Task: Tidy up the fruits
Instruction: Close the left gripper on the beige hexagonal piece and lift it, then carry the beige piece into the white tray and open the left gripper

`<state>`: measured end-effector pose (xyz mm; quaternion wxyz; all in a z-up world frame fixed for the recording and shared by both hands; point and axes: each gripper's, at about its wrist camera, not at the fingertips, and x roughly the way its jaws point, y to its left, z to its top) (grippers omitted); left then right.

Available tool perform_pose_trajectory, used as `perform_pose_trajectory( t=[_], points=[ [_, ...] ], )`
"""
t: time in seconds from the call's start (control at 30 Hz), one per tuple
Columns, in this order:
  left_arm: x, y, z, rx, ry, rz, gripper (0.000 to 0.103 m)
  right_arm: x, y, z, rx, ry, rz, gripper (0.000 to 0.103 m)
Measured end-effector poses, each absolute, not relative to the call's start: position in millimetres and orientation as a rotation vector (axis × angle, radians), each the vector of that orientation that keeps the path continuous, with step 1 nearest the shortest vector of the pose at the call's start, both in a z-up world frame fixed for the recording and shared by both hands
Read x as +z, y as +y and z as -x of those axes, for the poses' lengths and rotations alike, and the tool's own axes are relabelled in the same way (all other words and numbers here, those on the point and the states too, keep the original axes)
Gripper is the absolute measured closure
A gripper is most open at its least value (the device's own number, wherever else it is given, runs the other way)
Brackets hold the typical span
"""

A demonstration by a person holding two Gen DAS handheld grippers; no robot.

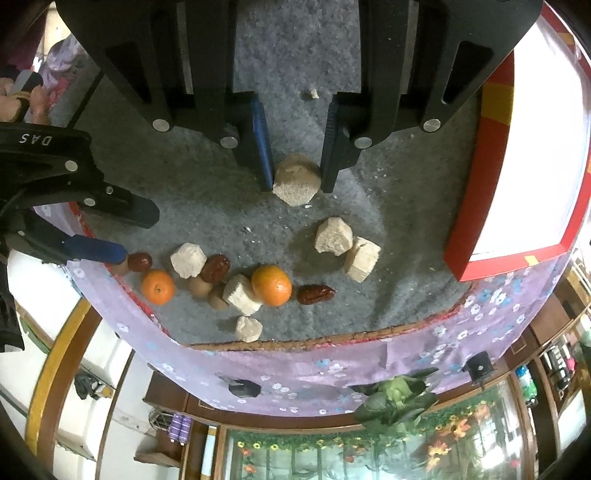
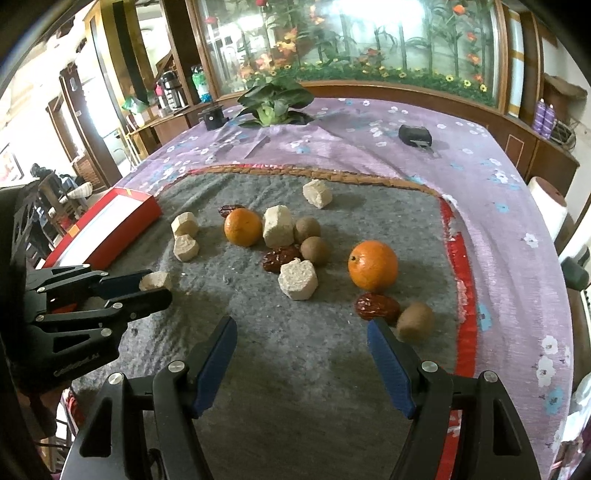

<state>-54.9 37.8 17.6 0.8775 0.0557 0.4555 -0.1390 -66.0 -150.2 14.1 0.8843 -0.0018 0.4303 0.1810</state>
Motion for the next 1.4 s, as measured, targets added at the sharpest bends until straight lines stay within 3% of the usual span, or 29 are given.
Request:
perform_pose_trajectory(
  t=[0.93,1.2,1.27,1.4],
  points=[
    [16,53,48,-0.223,0.962,-0.076,0.079,5,-123,32,0.343,0.926,0.100,0.035],
    [12,53,45,-0.225,0.980,-0.067,0.079,-3,-120,24,0.349,0.930,0.154,0.055],
    [13,53,45,-0.223,0.980,-0.065,0.079,-2,-122,24,0.361,0.934,0.144,0.074],
    [19,58,47,-0.219,0.971,-0.048,0.079,8,-124,32,0.391,0.923,0.112,0.076]
  ],
)
